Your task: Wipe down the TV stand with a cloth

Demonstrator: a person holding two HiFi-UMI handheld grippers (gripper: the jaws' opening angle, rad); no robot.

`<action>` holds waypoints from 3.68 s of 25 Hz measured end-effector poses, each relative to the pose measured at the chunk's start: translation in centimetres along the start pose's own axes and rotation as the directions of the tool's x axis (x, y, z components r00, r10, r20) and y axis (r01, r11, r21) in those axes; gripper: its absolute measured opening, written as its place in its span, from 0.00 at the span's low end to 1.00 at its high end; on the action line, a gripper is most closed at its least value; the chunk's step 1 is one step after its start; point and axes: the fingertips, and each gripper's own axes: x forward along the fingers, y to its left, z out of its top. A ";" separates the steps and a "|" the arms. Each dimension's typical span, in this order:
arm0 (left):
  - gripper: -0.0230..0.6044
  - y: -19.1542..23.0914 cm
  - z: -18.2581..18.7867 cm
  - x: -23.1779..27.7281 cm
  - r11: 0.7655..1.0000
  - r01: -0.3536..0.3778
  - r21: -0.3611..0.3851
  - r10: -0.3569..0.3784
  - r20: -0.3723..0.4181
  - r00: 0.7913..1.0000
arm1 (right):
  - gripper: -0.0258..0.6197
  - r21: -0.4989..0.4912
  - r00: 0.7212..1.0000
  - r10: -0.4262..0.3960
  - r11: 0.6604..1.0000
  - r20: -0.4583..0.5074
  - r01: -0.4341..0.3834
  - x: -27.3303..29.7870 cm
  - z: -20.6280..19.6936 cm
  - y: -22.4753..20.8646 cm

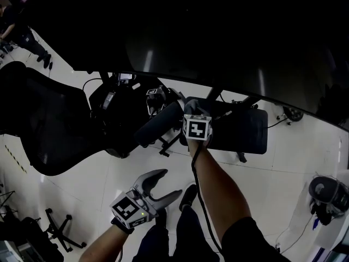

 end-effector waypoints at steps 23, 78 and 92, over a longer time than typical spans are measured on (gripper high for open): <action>0.56 1.5 -1.4 2.3 0.999 0.015 -0.036 -0.015 -0.001 1.000 | 0.11 -0.051 0.993 0.041 0.998 -0.115 -0.047 4.2 -7.4 1.0; 0.56 -4.7 -2.7 17.7 0.988 0.155 -0.015 -0.155 -0.163 0.974 | 0.11 0.057 0.978 -0.178 0.981 -0.107 0.185 -12.5 -16.0 -35.1; 0.56 -1.3 -0.8 17.0 0.995 0.099 -0.017 -0.101 -0.121 0.988 | 0.11 -0.152 0.986 0.145 0.976 -0.079 -0.155 1.2 -4.6 -18.9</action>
